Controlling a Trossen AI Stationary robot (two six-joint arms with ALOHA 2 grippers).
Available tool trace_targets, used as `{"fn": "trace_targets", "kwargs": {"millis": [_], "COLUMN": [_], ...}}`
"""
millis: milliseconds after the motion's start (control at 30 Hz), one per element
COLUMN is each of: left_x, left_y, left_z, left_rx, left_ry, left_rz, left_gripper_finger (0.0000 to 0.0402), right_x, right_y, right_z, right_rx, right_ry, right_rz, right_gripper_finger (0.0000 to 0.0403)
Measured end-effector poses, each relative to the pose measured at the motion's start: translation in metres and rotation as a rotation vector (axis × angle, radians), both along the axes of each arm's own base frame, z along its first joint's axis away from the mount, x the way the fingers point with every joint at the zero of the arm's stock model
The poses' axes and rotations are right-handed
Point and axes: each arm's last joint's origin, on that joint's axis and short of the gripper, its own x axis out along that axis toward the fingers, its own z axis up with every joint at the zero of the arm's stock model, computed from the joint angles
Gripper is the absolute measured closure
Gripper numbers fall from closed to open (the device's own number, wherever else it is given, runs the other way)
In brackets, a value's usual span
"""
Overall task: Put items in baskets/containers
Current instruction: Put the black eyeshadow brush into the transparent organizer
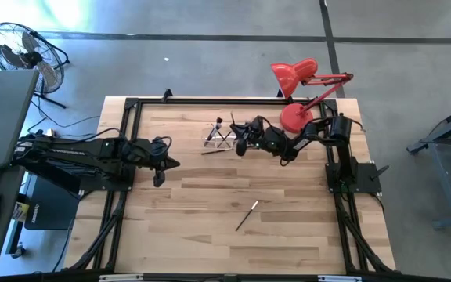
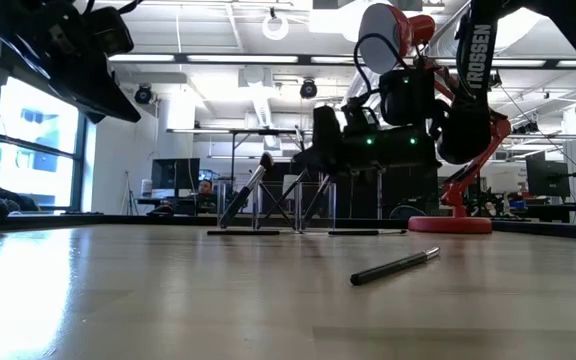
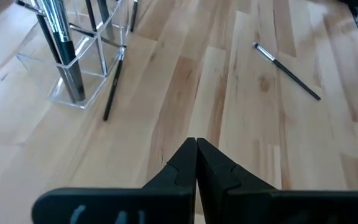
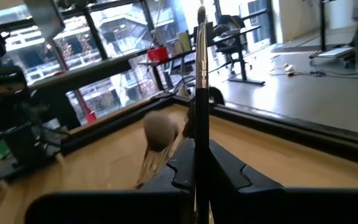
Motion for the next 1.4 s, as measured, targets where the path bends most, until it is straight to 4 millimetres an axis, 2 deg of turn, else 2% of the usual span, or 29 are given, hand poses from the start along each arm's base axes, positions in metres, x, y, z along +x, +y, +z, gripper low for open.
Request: {"fn": "trace_targets", "kwargs": {"millis": [167,400,600,700,933,1000,1133,1233,1400], "left_x": [0.0,0.0,0.0,0.0,0.0,0.0,0.0,0.005,0.018], "left_y": [0.0,0.0,0.0,0.0,0.001,0.002,0.003,0.004,0.004], "left_z": [0.0,0.0,0.0,0.0,0.0,0.0,0.0,-0.004,-0.016], "left_rx": [-0.016,-0.031,-0.031,-0.031,-0.009,0.005,0.031,0.05,0.073], "left_ry": [-0.002,-0.004,-0.004,-0.004,-0.006,-0.007,-0.004,0.03,0.106], "left_rz": [0.011,0.021,0.021,0.022,0.054,0.075,0.114,0.137,0.147], "left_gripper_finger": [0.0402,0.0402,0.0402,0.0401,0.0401,0.0401,0.0387,0.036,0.0305], "right_x": [0.001,0.001,0.001,0.0,-0.006,-0.008,-0.015,-0.024,-0.04], "right_y": [0.002,0.002,0.002,0.002,0.01,0.017,0.034,0.053,0.084], "right_z": [-0.002,-0.003,0.0,0.013,0.062,0.072,0.081,0.083,0.079], "right_rx": [0.004,0.006,0.002,-0.023,-0.179,-0.17,-0.11,-0.054,0.05], "right_ry": [0.019,0.025,0.011,-0.027,-0.062,-0.011,0.178,0.326,0.525], "right_rz": [0.064,0.066,0.06,0.059,0.092,0.115,0.192,0.25,0.244], "right_gripper_finger": [0.0377,0.0341,0.0328,0.0328,0.0344,0.0354,0.0381,0.0399,0.0397]}}
